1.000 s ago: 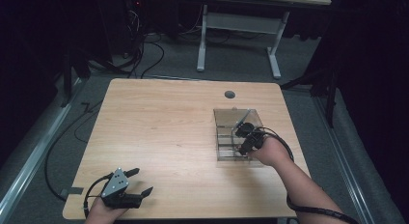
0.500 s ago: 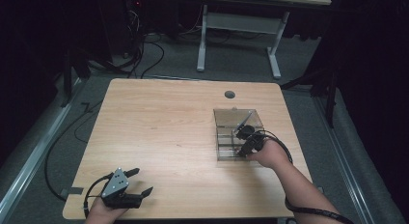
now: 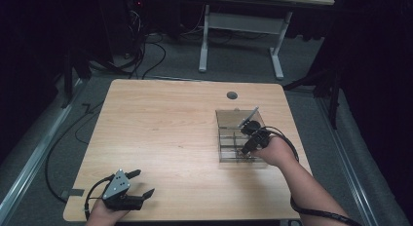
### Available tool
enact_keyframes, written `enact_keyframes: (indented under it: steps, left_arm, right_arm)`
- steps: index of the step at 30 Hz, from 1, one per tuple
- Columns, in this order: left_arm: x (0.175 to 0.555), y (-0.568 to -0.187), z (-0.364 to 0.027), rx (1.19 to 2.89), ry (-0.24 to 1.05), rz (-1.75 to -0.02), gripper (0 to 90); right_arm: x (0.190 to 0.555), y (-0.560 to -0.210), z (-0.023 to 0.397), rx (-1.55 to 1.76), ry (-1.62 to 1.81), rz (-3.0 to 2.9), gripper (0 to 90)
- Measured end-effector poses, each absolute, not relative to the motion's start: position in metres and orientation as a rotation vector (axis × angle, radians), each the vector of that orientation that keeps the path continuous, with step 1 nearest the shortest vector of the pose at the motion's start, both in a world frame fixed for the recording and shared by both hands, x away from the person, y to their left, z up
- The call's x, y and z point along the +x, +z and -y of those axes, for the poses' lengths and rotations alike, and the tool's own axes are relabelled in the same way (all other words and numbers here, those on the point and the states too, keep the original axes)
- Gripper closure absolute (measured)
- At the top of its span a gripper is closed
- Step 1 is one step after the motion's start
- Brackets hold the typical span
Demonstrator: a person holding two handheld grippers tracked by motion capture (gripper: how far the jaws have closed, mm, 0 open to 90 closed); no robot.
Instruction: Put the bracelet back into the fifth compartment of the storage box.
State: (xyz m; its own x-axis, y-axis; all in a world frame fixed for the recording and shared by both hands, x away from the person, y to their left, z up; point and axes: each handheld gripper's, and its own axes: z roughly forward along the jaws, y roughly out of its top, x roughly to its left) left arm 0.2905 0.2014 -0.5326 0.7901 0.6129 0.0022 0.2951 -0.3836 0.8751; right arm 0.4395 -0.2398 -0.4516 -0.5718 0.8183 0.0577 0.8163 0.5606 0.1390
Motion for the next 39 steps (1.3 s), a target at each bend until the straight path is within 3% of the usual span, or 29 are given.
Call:
enact_keyframes:
  steps: [9,19,39]
  left_arm:
    - [0.291,-0.533,-0.201,1.986,0.406,-0.682,17.8]
    - [0.291,-0.533,-0.201,1.989,0.405,-0.683,17.8]
    - [0.29,-0.533,-0.201,1.989,0.405,-0.683,17.8]
  right_arm:
    - [0.439,-0.445,0.244,1.377,0.25,-2.778,70.7]
    - [0.425,-0.439,0.248,1.412,0.225,-2.781,82.3]
    - [0.388,-0.455,0.259,1.422,0.321,-2.771,80.7]
